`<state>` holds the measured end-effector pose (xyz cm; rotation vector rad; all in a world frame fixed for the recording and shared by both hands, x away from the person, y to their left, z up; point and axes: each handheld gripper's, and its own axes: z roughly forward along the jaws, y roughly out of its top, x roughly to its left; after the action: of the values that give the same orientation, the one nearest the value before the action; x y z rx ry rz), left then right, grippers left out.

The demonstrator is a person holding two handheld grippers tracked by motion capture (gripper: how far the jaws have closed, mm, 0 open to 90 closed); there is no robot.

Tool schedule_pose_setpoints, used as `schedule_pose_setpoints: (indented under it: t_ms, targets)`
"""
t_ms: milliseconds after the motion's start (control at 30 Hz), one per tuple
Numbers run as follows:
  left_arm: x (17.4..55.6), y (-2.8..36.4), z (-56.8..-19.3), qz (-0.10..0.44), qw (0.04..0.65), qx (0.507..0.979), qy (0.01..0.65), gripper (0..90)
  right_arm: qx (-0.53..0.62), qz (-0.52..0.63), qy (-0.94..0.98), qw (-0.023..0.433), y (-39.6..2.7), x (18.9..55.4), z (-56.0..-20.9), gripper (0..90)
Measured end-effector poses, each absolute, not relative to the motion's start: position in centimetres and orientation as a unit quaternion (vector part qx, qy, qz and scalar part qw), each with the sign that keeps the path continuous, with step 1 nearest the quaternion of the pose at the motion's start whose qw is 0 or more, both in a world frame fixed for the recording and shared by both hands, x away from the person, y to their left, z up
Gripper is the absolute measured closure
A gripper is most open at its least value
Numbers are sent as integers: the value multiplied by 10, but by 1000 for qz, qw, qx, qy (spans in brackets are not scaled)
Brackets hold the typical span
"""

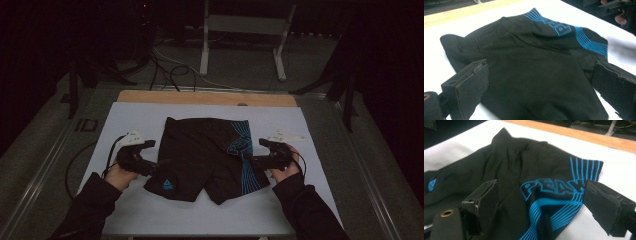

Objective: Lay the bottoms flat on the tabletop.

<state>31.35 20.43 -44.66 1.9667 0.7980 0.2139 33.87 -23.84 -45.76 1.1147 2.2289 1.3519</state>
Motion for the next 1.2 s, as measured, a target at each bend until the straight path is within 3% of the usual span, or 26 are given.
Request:
schedule_pose_setpoints:
  t_ms: [233, 367, 800, 1000, 1200]
  targets:
    - [284, 220, -460, 80, 459, 828, 312, 112, 378, 472, 783, 150, -235, 326, -460, 137]
    - [263, 230, -485, 68, 400, 872, 274, 234, 372, 471, 785, 153, -235, 321, -459, 137]
    - [268, 228, -509, 112, 344, 898, 251, 552, 374, 473, 784, 148, -235, 321, -460, 139]
    - [269, 225, -510, 127, 328, 902, 248, 867, 375, 473, 783, 148, -236, 322, -461, 140]
    - [264, 221, -500, 120, 344, 897, 250, 880, 375, 472, 784, 147, -235, 321, -462, 140]
